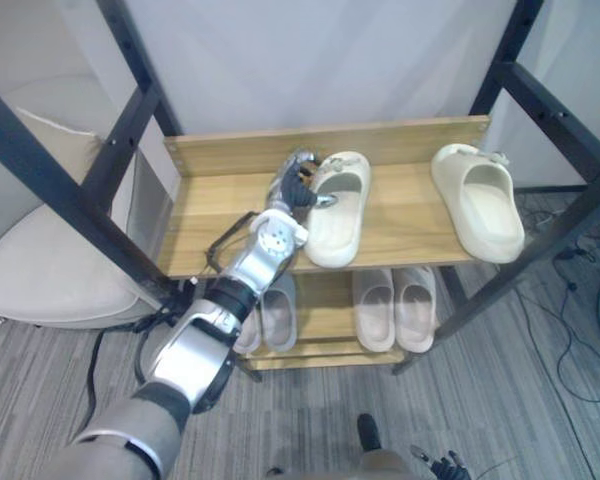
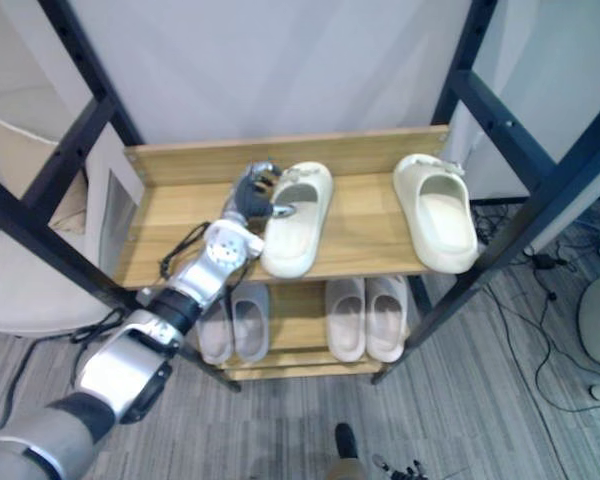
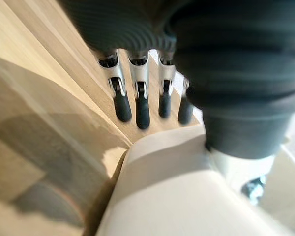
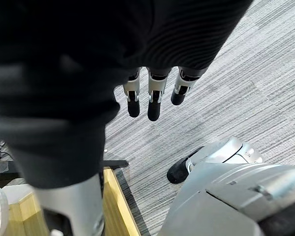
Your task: Organize the slippers on the shoe rack
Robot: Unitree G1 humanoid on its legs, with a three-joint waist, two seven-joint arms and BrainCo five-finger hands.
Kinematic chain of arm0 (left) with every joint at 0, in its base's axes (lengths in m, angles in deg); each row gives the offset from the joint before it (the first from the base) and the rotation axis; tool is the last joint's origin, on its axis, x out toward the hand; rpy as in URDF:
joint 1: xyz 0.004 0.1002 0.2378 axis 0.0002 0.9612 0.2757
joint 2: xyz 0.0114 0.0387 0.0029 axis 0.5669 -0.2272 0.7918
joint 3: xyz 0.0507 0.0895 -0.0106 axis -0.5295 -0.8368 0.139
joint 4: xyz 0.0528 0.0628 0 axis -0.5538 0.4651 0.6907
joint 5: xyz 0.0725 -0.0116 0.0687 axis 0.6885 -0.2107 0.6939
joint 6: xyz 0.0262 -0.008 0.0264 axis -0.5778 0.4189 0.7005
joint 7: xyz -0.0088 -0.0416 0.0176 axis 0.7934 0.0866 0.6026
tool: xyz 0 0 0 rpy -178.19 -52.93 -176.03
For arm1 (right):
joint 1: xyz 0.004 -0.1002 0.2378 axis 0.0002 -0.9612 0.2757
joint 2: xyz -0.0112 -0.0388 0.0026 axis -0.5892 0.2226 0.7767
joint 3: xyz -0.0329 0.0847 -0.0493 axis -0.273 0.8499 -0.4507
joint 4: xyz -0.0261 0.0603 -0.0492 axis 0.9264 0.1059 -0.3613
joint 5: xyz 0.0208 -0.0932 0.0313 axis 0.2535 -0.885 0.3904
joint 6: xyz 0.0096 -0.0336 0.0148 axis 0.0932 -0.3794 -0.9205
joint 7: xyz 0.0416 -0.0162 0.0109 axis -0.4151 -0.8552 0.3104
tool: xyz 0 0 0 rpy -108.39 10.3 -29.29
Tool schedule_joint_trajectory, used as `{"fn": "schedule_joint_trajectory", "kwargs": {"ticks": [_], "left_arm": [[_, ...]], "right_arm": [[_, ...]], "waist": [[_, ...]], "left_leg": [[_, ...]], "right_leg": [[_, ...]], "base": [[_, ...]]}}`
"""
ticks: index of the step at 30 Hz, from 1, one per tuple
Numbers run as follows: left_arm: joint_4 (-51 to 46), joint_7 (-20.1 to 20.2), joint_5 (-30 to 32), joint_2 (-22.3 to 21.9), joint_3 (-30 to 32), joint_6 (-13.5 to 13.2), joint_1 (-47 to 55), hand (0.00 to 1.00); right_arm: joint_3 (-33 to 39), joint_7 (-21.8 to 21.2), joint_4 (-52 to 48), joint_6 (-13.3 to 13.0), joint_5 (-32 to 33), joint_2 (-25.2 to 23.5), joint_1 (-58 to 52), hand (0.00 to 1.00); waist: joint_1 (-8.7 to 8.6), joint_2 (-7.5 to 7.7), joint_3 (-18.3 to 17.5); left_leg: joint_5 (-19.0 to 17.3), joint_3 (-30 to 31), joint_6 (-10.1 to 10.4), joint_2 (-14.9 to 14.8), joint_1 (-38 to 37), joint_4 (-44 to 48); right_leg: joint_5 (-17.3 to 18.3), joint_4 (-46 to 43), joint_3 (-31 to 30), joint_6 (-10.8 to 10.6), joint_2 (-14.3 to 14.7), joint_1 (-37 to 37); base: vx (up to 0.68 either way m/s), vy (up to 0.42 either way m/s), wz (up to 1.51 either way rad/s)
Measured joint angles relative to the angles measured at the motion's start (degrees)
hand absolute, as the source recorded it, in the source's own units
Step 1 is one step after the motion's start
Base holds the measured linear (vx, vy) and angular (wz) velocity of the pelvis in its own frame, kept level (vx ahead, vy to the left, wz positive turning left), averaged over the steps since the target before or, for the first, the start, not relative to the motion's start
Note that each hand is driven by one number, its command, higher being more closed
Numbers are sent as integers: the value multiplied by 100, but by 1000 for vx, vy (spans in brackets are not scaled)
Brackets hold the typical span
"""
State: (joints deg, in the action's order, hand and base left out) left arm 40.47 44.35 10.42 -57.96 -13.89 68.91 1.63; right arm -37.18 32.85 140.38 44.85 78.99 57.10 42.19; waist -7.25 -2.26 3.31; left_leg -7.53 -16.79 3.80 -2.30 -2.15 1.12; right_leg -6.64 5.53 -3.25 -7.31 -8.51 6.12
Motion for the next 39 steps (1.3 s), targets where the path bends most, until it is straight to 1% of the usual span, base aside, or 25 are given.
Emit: {"fn": "schedule_joint_trajectory", "kwargs": {"ticks": [14, 17, 24, 25, 27, 28, 30, 33, 39], "left_arm": [[100, 0, -32, 21, -1, -40, -174, 100], [99, -12, -131, 11, -4, -29, -173, 100], [28, -72, -234, -70, -114, 2, -172, 100], [-75, -126, -243, -114, -257, 39, -173, 100], [-148, -153, -353, -320, -375, 44, -172, 100], [-159, -153, -358, -356, -397, 44, -172, 100], [-226, -152, -444, -685, -621, 43, -173, 100], [-242, -154, -476, -889, -701, 42, -202, 100], [-241, -161, -524, -950, -803, 47, -471, 100]], "right_arm": [[20, -16, 13, -2, -1, 2, 20, 0], [55, -16, 23, 1, 0, 6, 36, 0], [55, -14, 31, 8, 1, 11, 54, 0], [58, -13, 39, 9, 1, 13, 71, 0], [82, -12, 40, 9, 2, 4, 86, 0], [93, -11, 40, 9, 2, 0, 87, 0], [146, -6, 41, 15, 2, -17, 103, 0], [160, 7, 41, 40, 3, -33, 123, 0], [188, 28, 35, 56, 3, -45, 127, 0]], "waist": [[35, -28, 61], [35, -52, 79], [34, -56, 96], [30, -60, 111], [25, -52, 142], [22, -51, 144], [-1, -50, 145], [-45, -50, 145], [-68, -52, 145]], "left_leg": [[2, -14, 3, 4, -6, 5], [3, -7, 4, 10, -10, 7], [11, 27, 0, 34, -7, 15], [21, 42, -16, 58, 12, 14], [24, 41, -28, 97, 17, 13], [24, 41, -29, 99, 18, 12], [17, 38, -44, 117, 21, 12], [11, 8, -55, 138, 23, 12], [9, -78, -60, 153, 47, 14]], "right_leg": [[-13, 1, -26, 6, 5, -1], [-15, 1, -23, 6, 4, -8], [-19, -34, -13, 1, -13, -19], [-24, -40, -13, -8, -35, -9], [-32, -42, -39, -21, -70, -4], [-32, -42, -41, -21, -75, -4], [-28, -44, -54, -28, -112, 4], [-33, -45, -99, -56, -129, 28], [-52, -46, -208, -87, -131, 105]], "base": [[-13, -23, 0], [0, 0, 0], [0, 0, 1], [0, 0, 4], [0, 0, 2], [0, 0, 0], [0, 0, 0], [-17, -13, -4], [-20, -24, -8]]}}
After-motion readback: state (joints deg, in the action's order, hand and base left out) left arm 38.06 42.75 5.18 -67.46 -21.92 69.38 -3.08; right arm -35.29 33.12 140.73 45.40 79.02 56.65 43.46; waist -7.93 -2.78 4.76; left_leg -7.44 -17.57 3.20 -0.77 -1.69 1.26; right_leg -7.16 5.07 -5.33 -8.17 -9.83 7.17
